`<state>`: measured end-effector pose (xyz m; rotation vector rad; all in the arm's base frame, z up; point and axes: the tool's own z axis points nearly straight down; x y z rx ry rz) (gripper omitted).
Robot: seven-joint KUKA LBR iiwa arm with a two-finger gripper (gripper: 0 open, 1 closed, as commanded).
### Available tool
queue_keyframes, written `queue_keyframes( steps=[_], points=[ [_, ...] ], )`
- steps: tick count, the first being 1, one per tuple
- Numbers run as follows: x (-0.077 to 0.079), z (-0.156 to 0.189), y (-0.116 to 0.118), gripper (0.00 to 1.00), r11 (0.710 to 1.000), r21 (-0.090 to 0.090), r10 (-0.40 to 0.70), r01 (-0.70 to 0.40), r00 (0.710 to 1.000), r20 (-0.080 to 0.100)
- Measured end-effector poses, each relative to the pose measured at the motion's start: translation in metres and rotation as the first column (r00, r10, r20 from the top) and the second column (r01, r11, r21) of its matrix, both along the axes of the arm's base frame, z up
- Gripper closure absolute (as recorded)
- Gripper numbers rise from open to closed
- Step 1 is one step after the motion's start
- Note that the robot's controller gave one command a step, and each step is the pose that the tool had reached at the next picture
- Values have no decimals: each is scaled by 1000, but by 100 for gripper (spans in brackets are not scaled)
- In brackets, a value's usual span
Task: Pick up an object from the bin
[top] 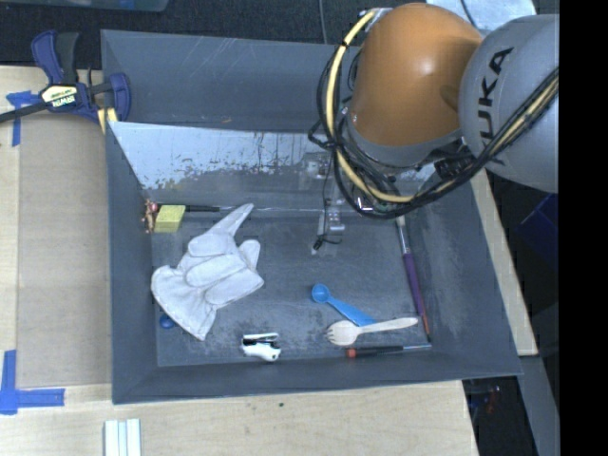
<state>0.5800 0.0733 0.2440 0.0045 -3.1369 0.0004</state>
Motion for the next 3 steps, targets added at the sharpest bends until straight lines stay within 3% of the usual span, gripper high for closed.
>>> queue_keyframes(
  steps=[1,2,3],
  points=[
    [1,5,-1,0,1000,1,-3,3,1000,9],
    [23,-98,41,0,981,0,192,-192,981,11],
    [26,-83,101,0,936,-2,353,-353,936,18]
  ],
)
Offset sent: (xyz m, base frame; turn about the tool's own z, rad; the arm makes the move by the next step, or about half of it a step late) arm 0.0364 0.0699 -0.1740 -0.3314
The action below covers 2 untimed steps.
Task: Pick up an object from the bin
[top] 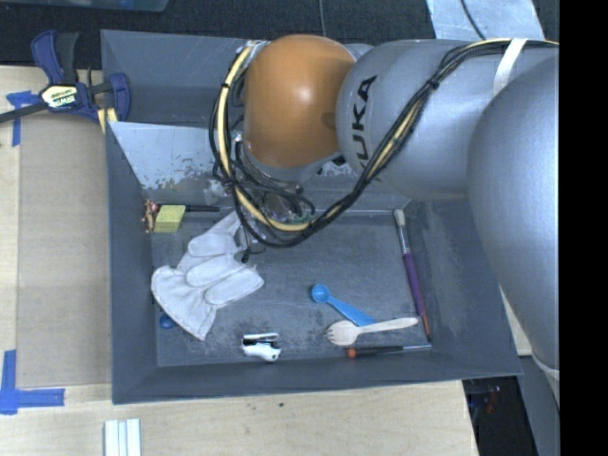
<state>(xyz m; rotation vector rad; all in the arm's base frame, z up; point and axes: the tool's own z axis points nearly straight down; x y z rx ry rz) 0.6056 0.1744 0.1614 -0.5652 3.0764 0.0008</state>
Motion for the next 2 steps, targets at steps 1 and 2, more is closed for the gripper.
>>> queue_keyframes(
  steps=[1,2],
  points=[
    [13,-33,-4,0,995,-4,104,-104,995,-6],
    [23,-90,-18,0,964,-3,267,-267,964,3]
  ],
)
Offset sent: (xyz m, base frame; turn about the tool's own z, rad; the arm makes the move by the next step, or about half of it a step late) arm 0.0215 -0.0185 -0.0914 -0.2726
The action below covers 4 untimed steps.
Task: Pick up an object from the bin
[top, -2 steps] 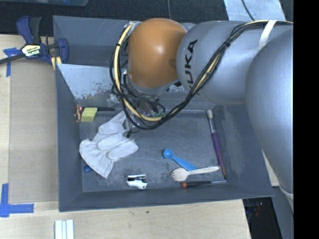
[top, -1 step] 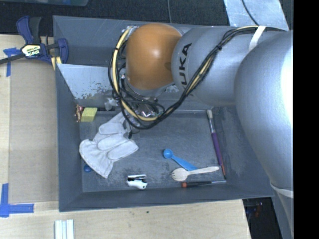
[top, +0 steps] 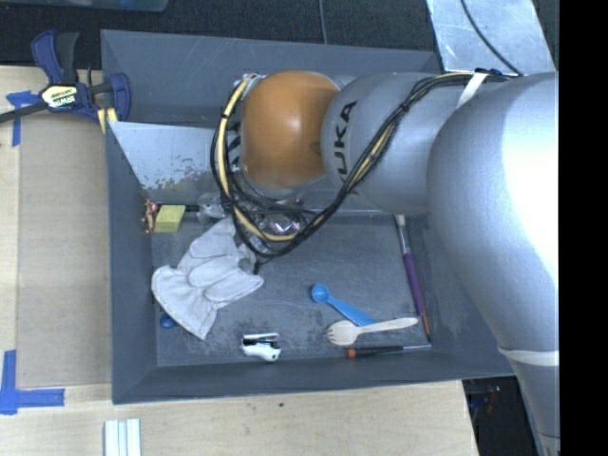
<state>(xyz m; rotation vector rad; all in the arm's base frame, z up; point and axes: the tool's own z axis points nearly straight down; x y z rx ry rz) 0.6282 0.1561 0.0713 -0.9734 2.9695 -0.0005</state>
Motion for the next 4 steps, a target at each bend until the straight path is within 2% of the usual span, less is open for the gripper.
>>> queue_keyframes(
  steps=[1,2,3,4],
  points=[
    [-2,2,6,100,1000,-4,28,-28,1000,3],
    [-2,2,6,100,1000,-4,28,-28,1000,3],
    [-4,44,5,100,1000,-4,26,-26,1000,-3],
    [-4,77,5,100,1000,-4,24,-24,1000,-1]
  ],
)
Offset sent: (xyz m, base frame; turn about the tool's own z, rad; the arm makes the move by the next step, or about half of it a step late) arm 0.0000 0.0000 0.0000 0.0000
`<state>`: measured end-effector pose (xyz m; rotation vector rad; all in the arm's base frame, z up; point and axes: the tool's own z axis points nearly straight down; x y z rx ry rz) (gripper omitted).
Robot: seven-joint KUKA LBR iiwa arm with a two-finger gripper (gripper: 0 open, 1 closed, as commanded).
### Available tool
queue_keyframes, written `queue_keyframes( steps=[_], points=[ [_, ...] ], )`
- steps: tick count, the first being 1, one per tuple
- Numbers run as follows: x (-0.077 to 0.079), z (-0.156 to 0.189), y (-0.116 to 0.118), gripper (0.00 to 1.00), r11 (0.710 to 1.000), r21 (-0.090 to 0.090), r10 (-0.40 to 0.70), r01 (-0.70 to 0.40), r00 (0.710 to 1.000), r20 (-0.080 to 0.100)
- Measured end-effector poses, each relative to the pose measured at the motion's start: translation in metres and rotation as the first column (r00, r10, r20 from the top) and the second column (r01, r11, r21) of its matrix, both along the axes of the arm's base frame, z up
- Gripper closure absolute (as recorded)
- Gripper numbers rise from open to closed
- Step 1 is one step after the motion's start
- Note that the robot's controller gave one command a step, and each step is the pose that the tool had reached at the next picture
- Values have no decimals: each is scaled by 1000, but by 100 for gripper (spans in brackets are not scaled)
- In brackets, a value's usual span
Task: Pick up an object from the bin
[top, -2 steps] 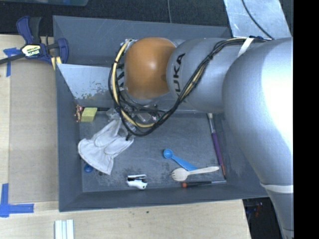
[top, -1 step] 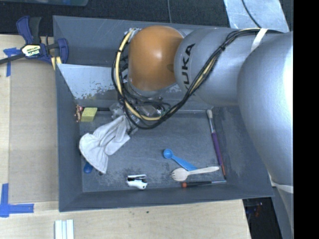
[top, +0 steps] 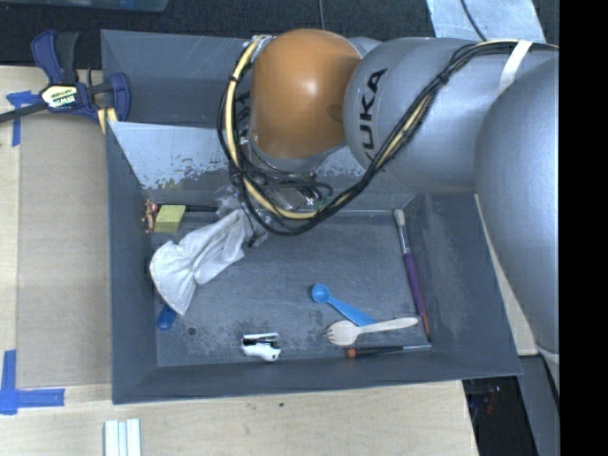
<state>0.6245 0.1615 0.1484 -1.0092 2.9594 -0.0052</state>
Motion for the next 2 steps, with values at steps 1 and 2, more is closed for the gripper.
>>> queue_keyframes(
  steps=[1,2],
  points=[
    [1,25,0,100,1000,1,0,0,1000,4],
    [2,36,0,100,1000,3,-3,3,1000,9]
  ],
)
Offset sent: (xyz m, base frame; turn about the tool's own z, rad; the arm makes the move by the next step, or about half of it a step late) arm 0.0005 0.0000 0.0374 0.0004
